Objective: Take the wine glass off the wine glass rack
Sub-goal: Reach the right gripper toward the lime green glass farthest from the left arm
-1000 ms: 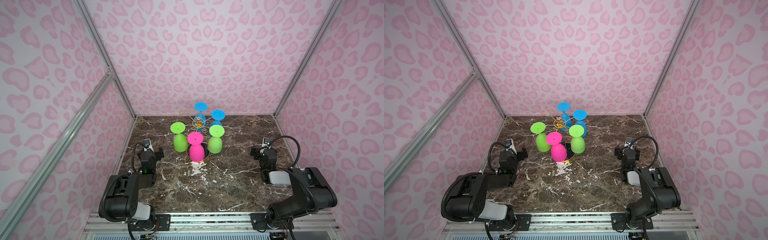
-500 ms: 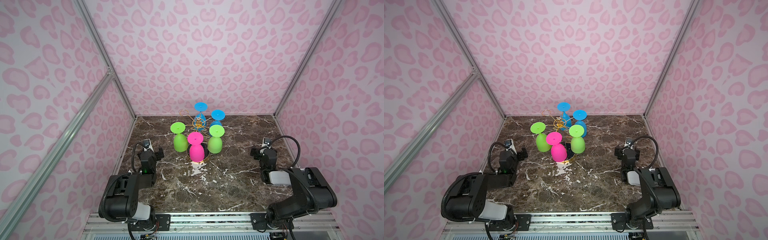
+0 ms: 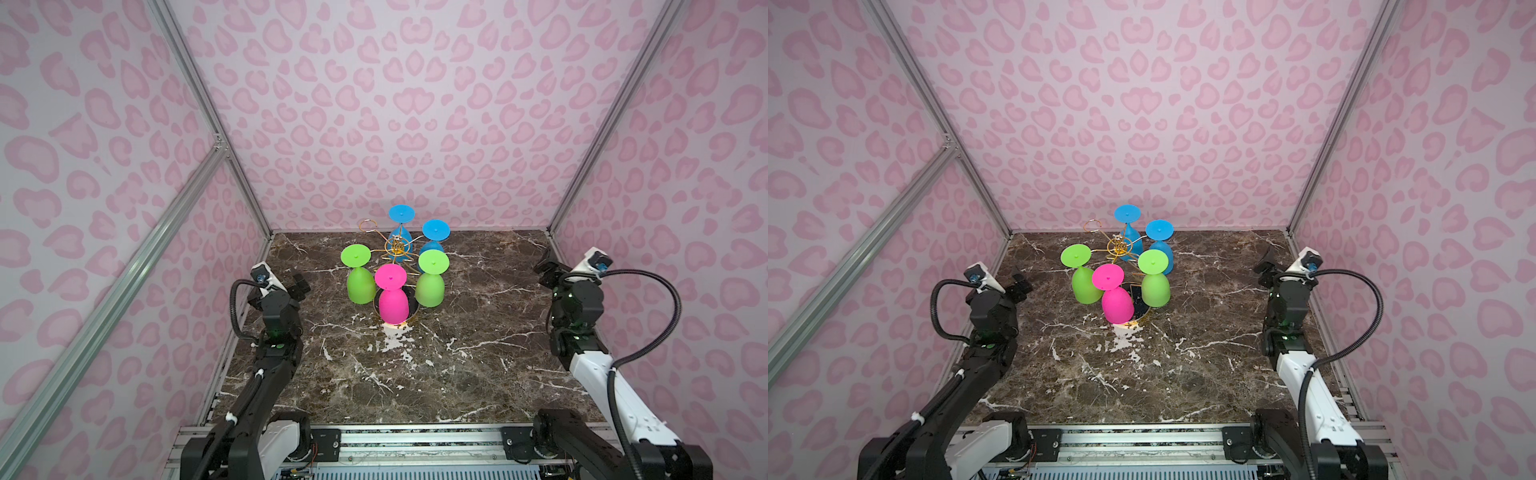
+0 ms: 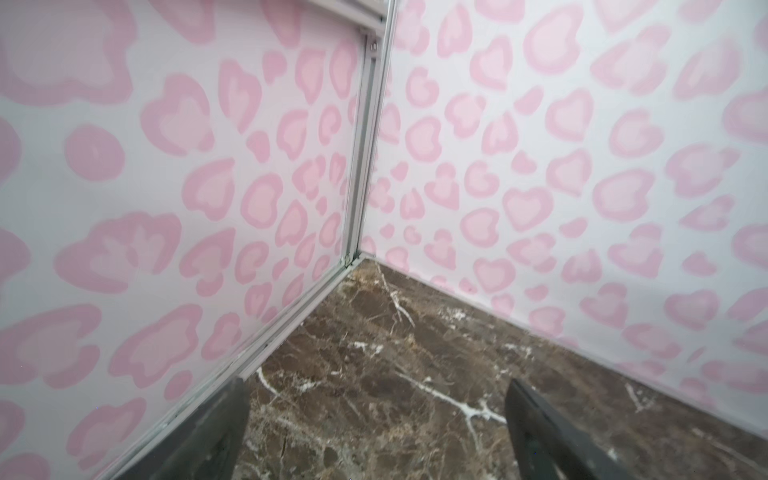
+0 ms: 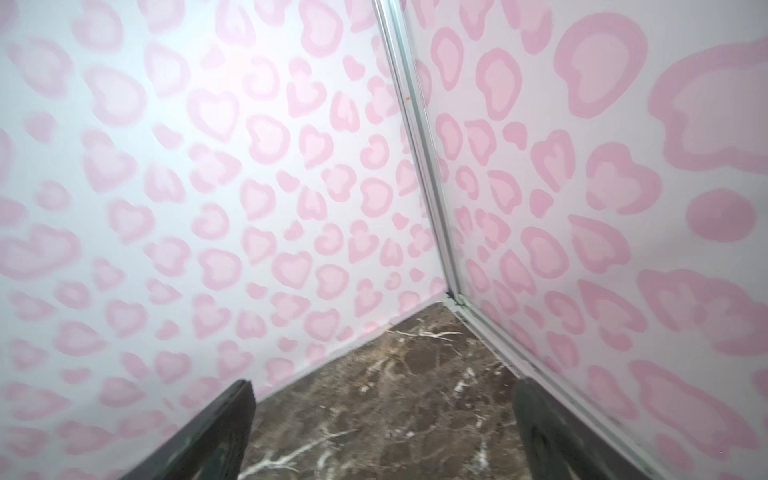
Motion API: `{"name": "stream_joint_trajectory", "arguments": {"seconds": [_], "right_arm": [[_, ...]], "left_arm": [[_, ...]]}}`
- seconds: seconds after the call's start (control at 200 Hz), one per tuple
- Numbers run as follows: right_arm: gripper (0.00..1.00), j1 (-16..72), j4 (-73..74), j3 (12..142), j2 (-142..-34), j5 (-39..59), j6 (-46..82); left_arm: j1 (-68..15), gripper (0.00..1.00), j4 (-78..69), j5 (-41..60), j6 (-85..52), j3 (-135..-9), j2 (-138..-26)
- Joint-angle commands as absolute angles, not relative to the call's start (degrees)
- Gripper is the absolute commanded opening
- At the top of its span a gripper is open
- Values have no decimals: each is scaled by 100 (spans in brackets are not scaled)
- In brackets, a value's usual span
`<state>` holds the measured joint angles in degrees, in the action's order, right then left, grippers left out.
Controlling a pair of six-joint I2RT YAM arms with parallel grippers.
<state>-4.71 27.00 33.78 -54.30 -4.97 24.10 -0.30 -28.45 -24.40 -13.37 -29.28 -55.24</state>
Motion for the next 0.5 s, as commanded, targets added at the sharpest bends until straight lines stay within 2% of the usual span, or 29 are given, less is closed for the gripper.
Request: {"name": "stream_joint_trajectory", "arguments": {"seconds": [0.0, 0.16, 0.3, 0.365, 0.495], "right_arm": [[98, -786, 2073, 3359, -5115, 1690, 3810], [83, -818, 1335, 4036, -5060, 3219, 4288], [70, -571, 613, 4692, -5461, 4617, 4639], [66, -178, 202, 4916, -5586, 4835, 4550], [65, 741, -505, 5291, -5727, 4843, 4243]], "left_arm": [[19, 97, -1917, -2145, -1729, -3101, -4990], [36, 96, -2017, -1302, -1733, -3185, -4218], [43, 96, -2098, -673, -1502, -3439, -4090], [36, 96, -2075, -474, -1459, -3627, -4192], [43, 96, -2043, -296, -1541, -3912, -4304]]}}
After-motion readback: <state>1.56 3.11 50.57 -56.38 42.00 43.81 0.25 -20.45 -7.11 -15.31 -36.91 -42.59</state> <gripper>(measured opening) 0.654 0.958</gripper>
